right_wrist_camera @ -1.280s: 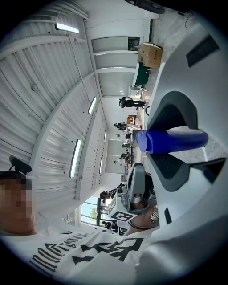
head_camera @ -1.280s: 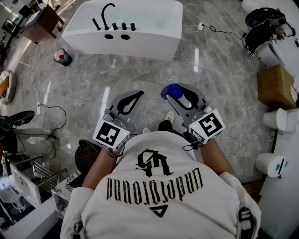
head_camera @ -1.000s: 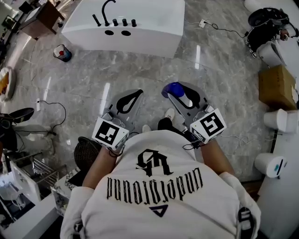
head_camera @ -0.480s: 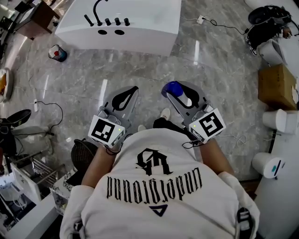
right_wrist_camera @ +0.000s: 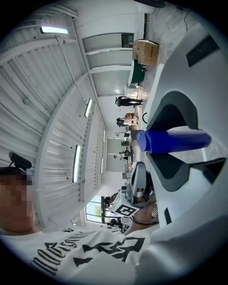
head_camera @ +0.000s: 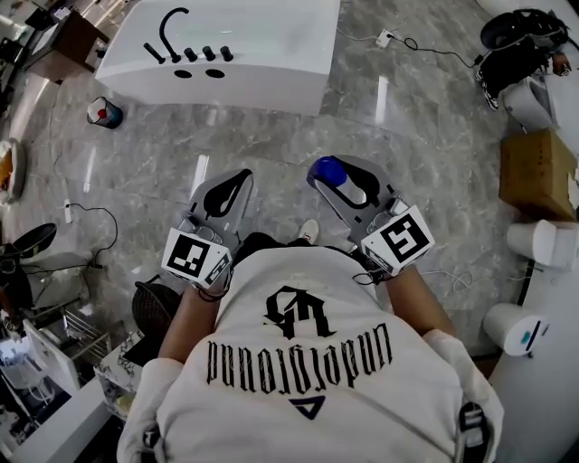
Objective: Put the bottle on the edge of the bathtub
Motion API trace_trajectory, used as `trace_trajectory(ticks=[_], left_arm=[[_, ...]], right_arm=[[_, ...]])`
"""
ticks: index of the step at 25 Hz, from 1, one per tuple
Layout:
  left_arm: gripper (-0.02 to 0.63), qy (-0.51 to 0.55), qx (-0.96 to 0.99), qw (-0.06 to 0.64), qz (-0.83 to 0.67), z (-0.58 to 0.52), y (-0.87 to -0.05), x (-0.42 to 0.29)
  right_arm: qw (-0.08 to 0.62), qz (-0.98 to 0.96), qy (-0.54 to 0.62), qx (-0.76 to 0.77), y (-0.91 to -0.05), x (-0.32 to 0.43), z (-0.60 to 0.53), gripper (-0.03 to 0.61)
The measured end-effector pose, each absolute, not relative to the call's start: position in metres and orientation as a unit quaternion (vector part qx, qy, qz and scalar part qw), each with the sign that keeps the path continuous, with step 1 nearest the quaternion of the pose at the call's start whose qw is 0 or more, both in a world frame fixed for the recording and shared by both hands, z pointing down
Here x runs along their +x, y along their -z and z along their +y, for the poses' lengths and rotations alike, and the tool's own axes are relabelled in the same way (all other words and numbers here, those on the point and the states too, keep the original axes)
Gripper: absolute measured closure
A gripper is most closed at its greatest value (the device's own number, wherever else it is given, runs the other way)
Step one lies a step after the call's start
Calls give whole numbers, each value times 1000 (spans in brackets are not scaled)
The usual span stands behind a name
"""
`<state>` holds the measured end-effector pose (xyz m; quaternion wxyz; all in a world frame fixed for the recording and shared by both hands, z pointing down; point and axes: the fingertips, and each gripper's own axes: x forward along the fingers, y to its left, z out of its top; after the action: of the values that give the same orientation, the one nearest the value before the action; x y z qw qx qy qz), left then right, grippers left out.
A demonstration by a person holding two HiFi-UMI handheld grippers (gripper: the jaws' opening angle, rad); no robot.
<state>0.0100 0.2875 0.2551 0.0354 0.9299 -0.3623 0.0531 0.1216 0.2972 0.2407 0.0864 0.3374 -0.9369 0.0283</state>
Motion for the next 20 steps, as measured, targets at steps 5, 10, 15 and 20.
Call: trace_trajectory(ticks=[5,10,15,20], left_arm=[[598,-60,927,39,-369,265,-260,24],[598,-60,927,36,-370,240,-261,23],[598,-57,928,32,-367,216,-257,24],[598,-58,927,34,-369,197,-262,14]], right_arm=[[83,-937,-41,336,-246,144,275,422],[84,-936,-40,339,-250,148,254,422],[90,-934,-40,342,-248,151,235,422],[92,-934,-39,343,-250,145,214,422]])
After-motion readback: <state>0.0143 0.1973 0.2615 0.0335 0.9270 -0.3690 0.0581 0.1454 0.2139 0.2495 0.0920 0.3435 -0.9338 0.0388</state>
